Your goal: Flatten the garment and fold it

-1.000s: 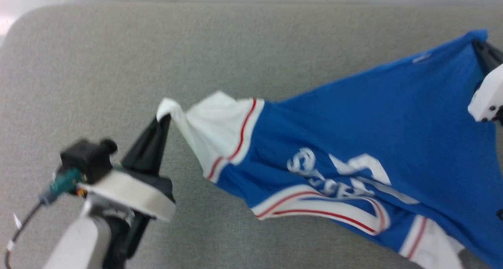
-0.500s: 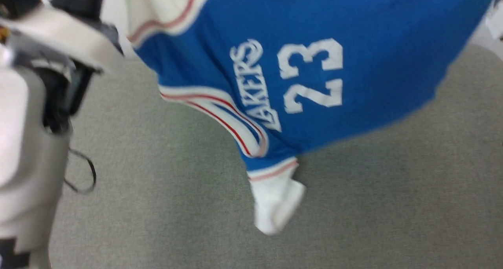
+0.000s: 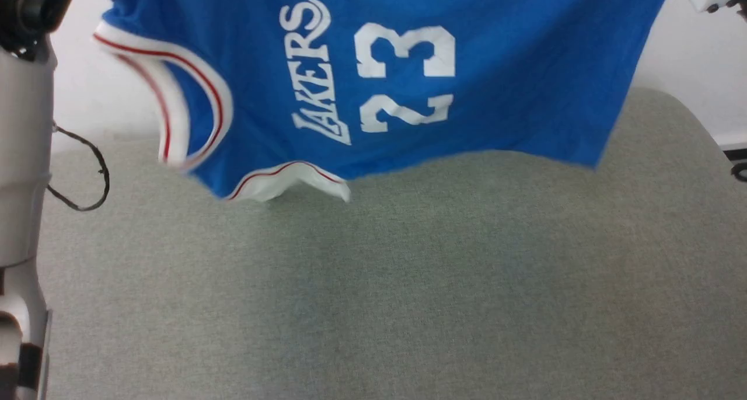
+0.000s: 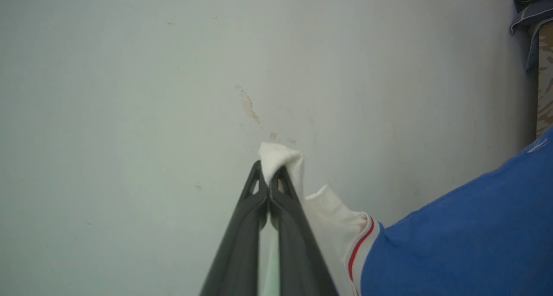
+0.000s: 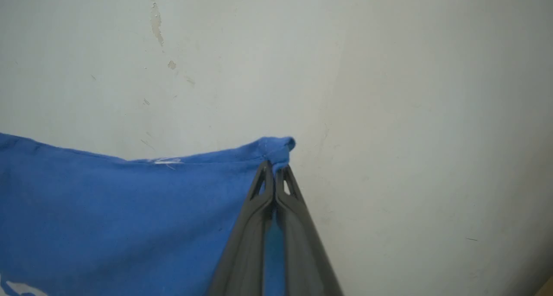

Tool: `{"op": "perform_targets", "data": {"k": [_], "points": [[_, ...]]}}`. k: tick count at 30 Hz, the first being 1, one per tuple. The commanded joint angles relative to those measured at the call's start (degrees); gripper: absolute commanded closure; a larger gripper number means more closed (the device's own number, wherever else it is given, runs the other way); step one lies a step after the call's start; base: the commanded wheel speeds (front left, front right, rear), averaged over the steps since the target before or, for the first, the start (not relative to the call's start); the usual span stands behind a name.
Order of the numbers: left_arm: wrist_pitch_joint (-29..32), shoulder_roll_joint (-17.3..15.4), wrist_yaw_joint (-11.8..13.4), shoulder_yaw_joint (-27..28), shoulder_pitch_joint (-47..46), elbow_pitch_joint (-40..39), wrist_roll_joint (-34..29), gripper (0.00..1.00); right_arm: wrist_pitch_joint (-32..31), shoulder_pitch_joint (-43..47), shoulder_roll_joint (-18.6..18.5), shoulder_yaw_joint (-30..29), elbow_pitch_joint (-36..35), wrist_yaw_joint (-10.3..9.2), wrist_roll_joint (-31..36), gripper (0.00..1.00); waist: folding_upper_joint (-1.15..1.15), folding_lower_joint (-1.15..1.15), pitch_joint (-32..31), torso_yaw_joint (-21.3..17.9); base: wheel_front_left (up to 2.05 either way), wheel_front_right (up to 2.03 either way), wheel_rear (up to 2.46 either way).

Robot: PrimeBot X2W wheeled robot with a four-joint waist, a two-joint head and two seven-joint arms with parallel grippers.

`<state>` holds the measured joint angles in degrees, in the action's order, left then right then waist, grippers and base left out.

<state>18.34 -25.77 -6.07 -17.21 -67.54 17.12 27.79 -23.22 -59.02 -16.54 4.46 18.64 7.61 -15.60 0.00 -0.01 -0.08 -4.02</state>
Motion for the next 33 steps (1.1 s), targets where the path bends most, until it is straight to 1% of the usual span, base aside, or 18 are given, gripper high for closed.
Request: {"op": "perform_targets", "data": {"k": [1, 2, 4, 8, 9, 12, 16, 19, 21, 28, 33], "points": [[0.75, -0.18, -0.33, -0.41, -0.87, 0.45, 0.35, 1.00, -0.40, -0.84, -0.10, 0.39, 0.21, -0.12, -0.20, 1.00, 0.00, 0.01, 0.61, -0.32, 0.00, 0.00, 0.00], [2.88, -0.80, -0.58, -1.52, -1.88, 0.83, 0.43, 1.00, -1.59, -1.56, -0.45, 0.92, 0.34, -0.12, -0.33, 1.00, 0.00, 0.01, 2.07, -0.64, 0.00, 0.00, 0.00], [4.39, -1.64, -0.72, -2.21, -3.23, 0.77, 0.21, 1.00, -3.03, -2.81, -0.59, 1.19, 0.58, -0.12, -0.48, 1.00, 0.00, 0.01, 4.62, -1.16, 0.00, 0.00, 0.00], [4.69, -1.94, -0.24, -2.26, -7.18, 1.01, -0.80, 1.00, -5.32, -6.85, 0.17, 0.24, 2.04, -0.12, 0.22, 1.00, 0.00, 0.01, 11.27, -2.10, 0.00, 0.00, 0.00], [4.69, -1.94, -0.24, -2.26, -7.18, 1.01, -0.80, 1.00, -5.32, -6.85, 0.17, 0.24, 2.04, -0.12, 0.22, 1.00, 0.00, 0.01, 11.27, -2.10, 0.00, 0.00, 0.00], [3.45, -1.39, 0.57, -2.39, -11.53, 1.69, -2.39, 1.00, -5.52, -11.13, 1.13, -0.12, 3.50, -0.12, 2.07, 1.00, 0.00, 0.01, 17.00, -2.76, 0.00, 0.00, 0.00], [-0.88, -0.94, 1.96, -2.55, -18.65, 2.34, -5.96, 1.00, -3.48, -18.00, 3.02, -0.77, 6.41, -0.12, 5.09, 1.00, 0.00, 0.01, 24.24, -3.78, 0.00, 0.00, 0.00], [-5.28, -0.42, 2.76, -2.72, -23.47, 3.98, -8.37, 1.00, -0.78, -22.83, 4.45, -1.17, 9.37, -0.12, 7.58, 1.00, 0.00, 0.01, 27.92, -4.15, 0.00, 0.00, 0.00], [-7.66, 0.05, 2.75, -3.04, -26.19, 5.34, -9.40, 1.00, 0.92, -25.66, 4.92, -1.09, 11.26, -0.12, 9.30, 1.00, 0.00, 0.01, 29.96, -4.06, 0.00, 0.00, 0.00], [-14.64, 1.09, 0.63, -4.78, -33.37, 9.29, -10.40, 1.00, 6.12, -32.50, 5.17, -2.84, 16.74, -0.12, 13.12, 1.00, 0.00, 0.01, 36.51, -2.61, 0.00, 0.00, 0.00], [-19.90, 1.31, -0.35, -6.43, -34.38, 11.33, -10.43, 1.00, 9.63, -32.86, 4.53, -1.50, 19.46, -0.12, 14.33, 1.00, 0.00, 0.01, 40.80, -1.17, 0.00, 0.00, 0.00]]}}
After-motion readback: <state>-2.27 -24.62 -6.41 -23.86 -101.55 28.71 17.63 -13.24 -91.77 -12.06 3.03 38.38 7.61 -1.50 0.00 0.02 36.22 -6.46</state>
